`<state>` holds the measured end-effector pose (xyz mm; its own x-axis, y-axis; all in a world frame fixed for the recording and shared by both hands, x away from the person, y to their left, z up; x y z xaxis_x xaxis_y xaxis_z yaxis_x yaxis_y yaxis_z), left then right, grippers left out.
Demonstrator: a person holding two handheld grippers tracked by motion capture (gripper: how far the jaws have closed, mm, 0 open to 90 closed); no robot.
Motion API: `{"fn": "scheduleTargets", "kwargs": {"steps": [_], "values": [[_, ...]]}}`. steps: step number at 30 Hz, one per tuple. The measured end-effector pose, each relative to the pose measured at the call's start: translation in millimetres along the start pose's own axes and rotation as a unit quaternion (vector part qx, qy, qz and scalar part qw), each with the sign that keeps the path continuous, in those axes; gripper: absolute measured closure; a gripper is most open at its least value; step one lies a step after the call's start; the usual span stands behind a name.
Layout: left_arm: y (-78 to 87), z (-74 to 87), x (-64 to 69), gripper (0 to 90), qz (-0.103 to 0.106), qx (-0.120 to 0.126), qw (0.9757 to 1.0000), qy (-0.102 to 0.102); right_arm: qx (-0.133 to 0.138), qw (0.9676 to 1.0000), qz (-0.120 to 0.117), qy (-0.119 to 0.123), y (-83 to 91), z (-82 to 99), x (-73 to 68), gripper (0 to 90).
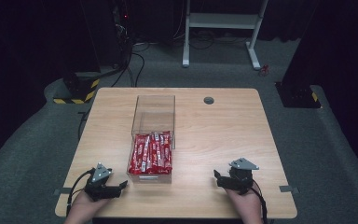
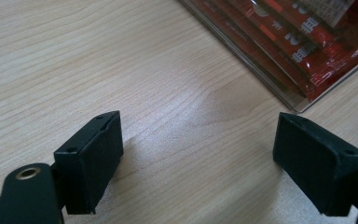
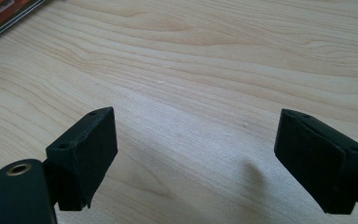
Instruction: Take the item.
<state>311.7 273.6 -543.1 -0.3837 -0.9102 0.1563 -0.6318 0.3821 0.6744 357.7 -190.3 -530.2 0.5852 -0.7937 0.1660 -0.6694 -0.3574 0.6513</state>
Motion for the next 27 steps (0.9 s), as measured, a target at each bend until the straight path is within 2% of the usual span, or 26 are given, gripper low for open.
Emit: {"fn": "scheduleTargets", "kwargs": {"steps": [15,27], "values": [[0.0,0.0,-0.1,16.3,0.000,0.000,1.0000,-0.001,0.014,0.9995,-0.021,0.021,-2.1,-7.2,-19.1,13.5],[-0.1,0.1,0.2,16.3,0.001,0.000,1.0000,0.001,0.023,0.9987,-0.036,0.028,-5.2,-14.1,-32.4,13.7]]}}
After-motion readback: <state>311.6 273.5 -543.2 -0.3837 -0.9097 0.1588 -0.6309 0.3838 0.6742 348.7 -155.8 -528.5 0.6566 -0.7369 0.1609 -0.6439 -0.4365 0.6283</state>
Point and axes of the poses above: each handheld gripper's, and its own axes: y roughly backward along the jaws, z roughly out of its underside, x roughly to its right, the point moved 2 cm from there along -y, roughly forward along the jaws, and after that the axes turned 13 degrees about y, right-handed, at the moved point
